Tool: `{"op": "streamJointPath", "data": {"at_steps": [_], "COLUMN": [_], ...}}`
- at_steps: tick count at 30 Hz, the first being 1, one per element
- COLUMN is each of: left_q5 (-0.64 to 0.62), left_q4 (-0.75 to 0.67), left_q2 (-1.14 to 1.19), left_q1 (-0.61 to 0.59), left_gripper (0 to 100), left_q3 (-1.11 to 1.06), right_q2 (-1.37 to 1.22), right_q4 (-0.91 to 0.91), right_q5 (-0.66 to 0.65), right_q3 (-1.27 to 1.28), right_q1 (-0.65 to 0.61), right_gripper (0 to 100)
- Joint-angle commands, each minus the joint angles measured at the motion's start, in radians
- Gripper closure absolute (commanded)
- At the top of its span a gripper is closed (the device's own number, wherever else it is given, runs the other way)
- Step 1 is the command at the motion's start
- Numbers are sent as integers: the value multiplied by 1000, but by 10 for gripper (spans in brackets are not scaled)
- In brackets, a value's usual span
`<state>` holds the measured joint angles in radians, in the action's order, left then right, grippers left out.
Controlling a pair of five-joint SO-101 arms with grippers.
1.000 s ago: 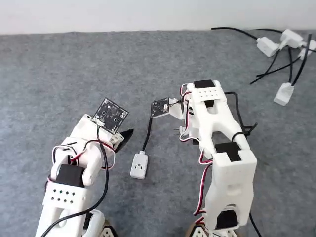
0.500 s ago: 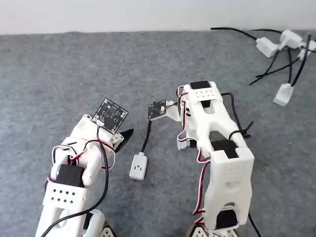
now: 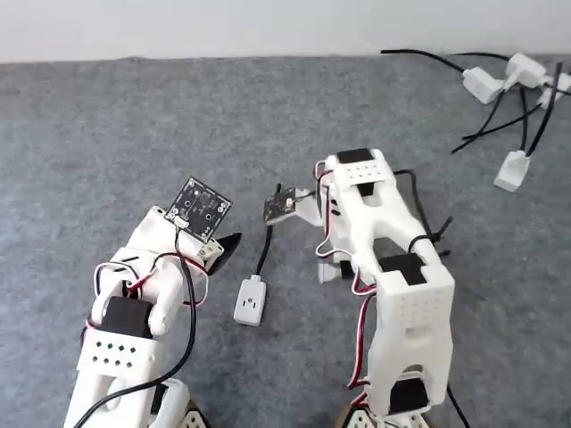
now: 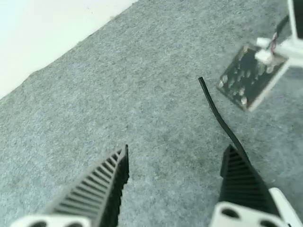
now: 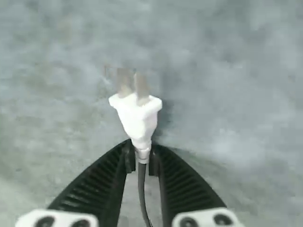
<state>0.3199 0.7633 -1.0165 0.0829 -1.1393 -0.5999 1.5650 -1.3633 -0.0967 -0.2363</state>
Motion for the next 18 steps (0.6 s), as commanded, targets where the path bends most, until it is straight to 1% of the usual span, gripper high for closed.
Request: {"op": "streamJointPath", "data": {"at_steps": [1, 5, 9, 12, 18], "left_q5": [6, 6, 6, 6, 6], "left_q4": [-21, -21, -21, -21, -23], "left_q2": [-11, -11, -11, -11, -11], "left_q1": [2, 2, 2, -2, -2], "left_gripper": [694, 694, 694, 694, 694], "left_q3": [30, 30, 30, 30, 30], "right_q2": [2, 2, 2, 2, 2], "right_q4": [31, 22, 24, 24, 36], "right_q5": [15, 15, 15, 15, 15], "right_q3": [2, 18, 20, 20, 32], "right_q1": [-18, -18, -18, -18, -19], "right_gripper": [990, 976, 884, 846, 843]}}
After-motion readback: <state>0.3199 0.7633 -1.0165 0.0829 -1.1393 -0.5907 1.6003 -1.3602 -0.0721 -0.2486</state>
